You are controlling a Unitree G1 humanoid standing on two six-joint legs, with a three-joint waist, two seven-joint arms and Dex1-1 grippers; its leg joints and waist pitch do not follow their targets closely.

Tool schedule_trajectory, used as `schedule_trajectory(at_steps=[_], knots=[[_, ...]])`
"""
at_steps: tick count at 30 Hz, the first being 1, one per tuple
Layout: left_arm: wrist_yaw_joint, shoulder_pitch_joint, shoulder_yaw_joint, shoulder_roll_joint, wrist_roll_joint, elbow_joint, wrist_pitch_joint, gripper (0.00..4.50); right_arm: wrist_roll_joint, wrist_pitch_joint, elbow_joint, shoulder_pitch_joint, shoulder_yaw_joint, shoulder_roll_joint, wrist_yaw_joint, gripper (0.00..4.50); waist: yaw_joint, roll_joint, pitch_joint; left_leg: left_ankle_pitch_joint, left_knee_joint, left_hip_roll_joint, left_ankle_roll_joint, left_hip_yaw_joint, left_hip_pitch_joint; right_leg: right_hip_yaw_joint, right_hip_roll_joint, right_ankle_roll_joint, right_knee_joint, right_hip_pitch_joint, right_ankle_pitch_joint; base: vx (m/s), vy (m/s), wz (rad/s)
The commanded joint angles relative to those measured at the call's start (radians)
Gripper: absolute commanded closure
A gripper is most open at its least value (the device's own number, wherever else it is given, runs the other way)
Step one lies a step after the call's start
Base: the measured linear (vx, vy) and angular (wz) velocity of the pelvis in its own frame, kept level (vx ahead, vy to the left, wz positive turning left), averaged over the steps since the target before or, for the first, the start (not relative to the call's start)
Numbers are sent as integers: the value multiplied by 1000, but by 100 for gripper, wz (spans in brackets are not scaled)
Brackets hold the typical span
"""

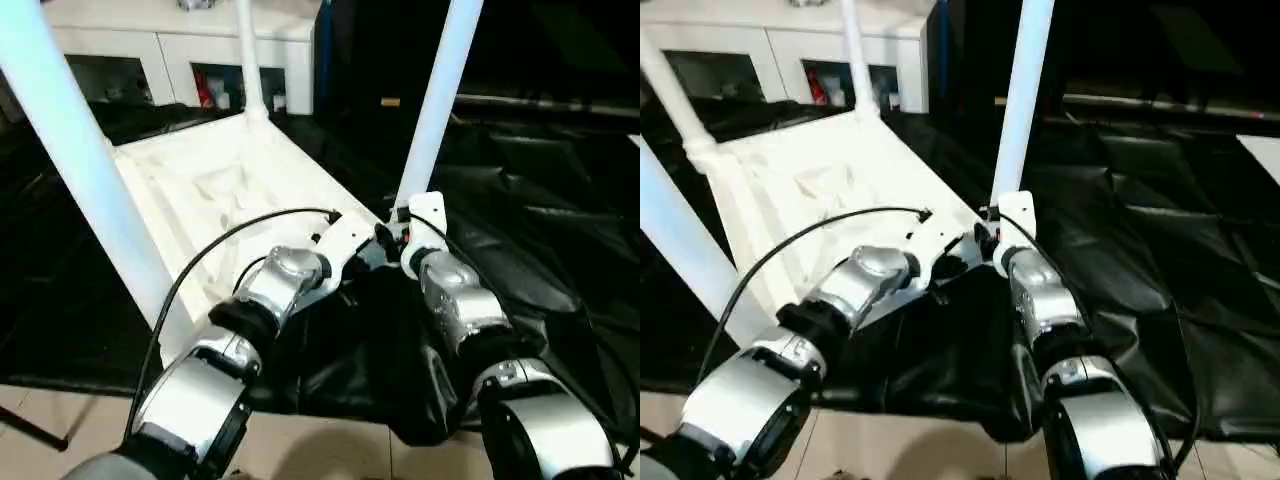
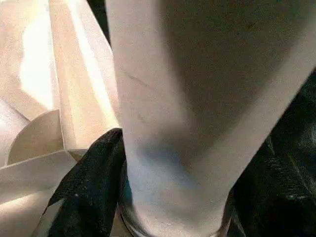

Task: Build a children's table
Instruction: Rotate leg to tighten

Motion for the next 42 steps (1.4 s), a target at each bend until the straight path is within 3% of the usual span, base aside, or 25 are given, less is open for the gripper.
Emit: schedule_trajectory(at_steps=[1,4,5,7,11,12,14,15,16,18,22,24,26,30,36,42], knots=[[57,-13,24,21,13,37,-12,450,5,-12,41,11,13,26,41,127,1,-7,-66,-339,-70,9,22,-10,13,23,-42,-168,-81,34,-383,0,0,0],[31,-13,17,37,20,49,-26,450,-21,-74,39,4,38,-2,82,107,0,-5,-66,-338,-71,9,25,-11,8,22,-41,-173,-79,39,-371,0,0,0],[28,-15,17,40,21,56,-33,450,-21,-85,45,0,34,-6,86,78,-4,-6,-66,-326,-73,9,24,-13,3,22,-42,-172,-76,44,-362,0,0,0],[-6,-4,6,65,29,45,-48,450,-19,-101,-1,15,43,-37,145,70,-7,-6,-67,-324,-71,9,28,-12,6,22,-42,-178,-77,42,-355,0,0,0],[-117,34,-17,120,30,-3,-87,450,38,-70,-130,73,35,-109,334,28,-5,-5,-68,-295,-69,12,55,-10,3,24,-41,-201,-71,48,-298,0,0,0],[-153,45,-25,137,30,-17,-94,450,54,-53,-170,95,40,-139,402,22,-3,-10,-68,-287,-68,13,66,-9,3,24,-41,-203,-70,50,-287,0,0,0],[-199,60,-37,158,32,-36,-124,450,64,-30,-225,129,67,-182,503,11,-2,-5,-69,-267,-66,13,76,-8,5,26,-40,-217,-67,49,-260,0,0,0],[-247,73,-44,173,27,-55,-134,450,69,-15,-290,172,110,-228,618,11,-1,-6,-69,-266,-66,14,77,-7,4,25,-39,-220,-67,51,-254,0,0,0],[-247,73,-44,173,27,-55,-134,450,69,-15,-290,172,110,-228,618,11,4,-7,-68,-265,-65,17,85,-8,2,25,-39,-220,-65,55,-236,0,0,0],[-374,109,-69,205,12,-119,-192,450,87,13,-390,233,156,-288,757,11,3,-5,-69,-270,-65,16,82,-8,4,25,-40,-231,-64,54,-240,0,0,0],[-530,160,-102,248,-26,-243,-200,450,103,59,-457,267,175,-321,836,11,11,-1,-67,-271,-68,25,77,-4,7,28,-39,-258,-59,47,-227,0,0,0],[-543,164,-106,254,-30,-265,-191,450,103,65,-467,270,182,-325,850,11,20,5,-66,-304,-68,29,55,0,22,31,-40,-260,-62,35,-256,0,0,0],[-575,172,-108,264,-33,-309,-167,450,92,79,-483,270,195,-329,859,11,30,3,-64,-311,-71,30,40,0,23,34,-41,-250,-62,35,-276,0,0,0],[-589,179,-109,272,-28,-328,-164,450,71,75,-483,262,207,-330,859,11,33,0,-64,-309,-74,27,23,-3,18,35,-43,-225,-61,37,-289,0,0,0],[-596,195,-106,282,-29,-361,-144,450,70,87,-490,261,207,-335,868,11,31,-2,-67,-264,-70,25,34,-3,12,35,-44,-219,-57,41,-259,0,0,0],[-596,201,-109,281,-28,-367,-138,450,69,83,-476,259,198,-330,854,67,31,-2,-69,-236,-66,23,43,-1,11,34,-41,-235,-51,44,-207,0,0,0]])
